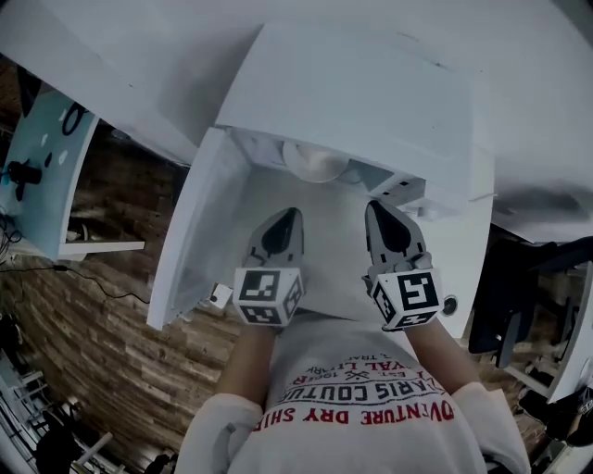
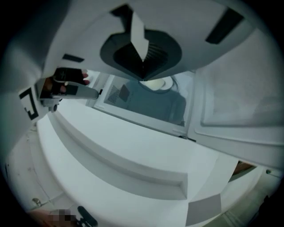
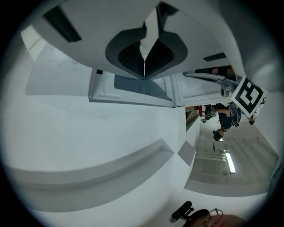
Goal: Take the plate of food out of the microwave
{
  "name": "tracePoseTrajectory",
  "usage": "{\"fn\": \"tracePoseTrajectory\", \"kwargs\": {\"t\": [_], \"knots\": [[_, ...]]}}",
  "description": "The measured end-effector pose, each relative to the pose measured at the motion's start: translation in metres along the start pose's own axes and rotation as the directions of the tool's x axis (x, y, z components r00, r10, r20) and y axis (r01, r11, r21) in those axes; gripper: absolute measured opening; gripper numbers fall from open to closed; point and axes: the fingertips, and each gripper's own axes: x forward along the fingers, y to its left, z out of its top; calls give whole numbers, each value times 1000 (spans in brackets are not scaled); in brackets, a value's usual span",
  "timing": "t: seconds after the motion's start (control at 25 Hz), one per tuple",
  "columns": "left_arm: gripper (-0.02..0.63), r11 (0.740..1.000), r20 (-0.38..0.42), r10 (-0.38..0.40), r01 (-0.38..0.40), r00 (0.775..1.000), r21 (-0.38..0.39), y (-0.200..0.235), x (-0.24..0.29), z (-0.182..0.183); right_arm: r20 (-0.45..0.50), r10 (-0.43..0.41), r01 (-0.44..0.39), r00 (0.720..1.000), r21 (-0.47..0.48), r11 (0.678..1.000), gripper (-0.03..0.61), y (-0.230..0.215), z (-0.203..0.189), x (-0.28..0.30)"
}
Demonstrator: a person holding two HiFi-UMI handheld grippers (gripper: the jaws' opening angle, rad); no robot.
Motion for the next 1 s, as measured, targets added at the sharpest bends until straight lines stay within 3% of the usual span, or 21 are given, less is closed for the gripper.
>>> {"fn": "tracePoseTrajectory", "kwargs": {"t": [0.12,0.28,0.36,0.48,0.64,0.72,0.84,1.0], "knots": [[6,995,46,-63,66,997,-72,4,11,-3,-9,6,-6,1000,-1,1000,12,-1,-11,15],[6,983,62,-43,53,997,-175,25,30,-19,-25,92,-91,995,19,996,12,9,-25,31],[8,959,44,-43,53,998,-277,31,42,-32,-55,114,-115,992,-4,993,12,11,-35,34],[9,883,70,-61,87,996,-461,39,62,-39,-92,120,-125,989,-54,991,12,9,-48,41],[108,705,153,-88,170,984,-689,45,81,-39,-114,121,-129,986,-58,990,12,5,-59,51],[120,640,148,-89,170,985,-749,46,90,-46,-132,114,-123,985,-58,991,12,1,-64,53],[120,595,123,-88,152,988,-790,49,103,-53,-153,107,-116,982,-53,992,12,-5,-68,56],[118,581,125,-137,182,983,-794,43,115,-51,-159,105,-114,982,-53,992,12,-8,-70,57]]}}
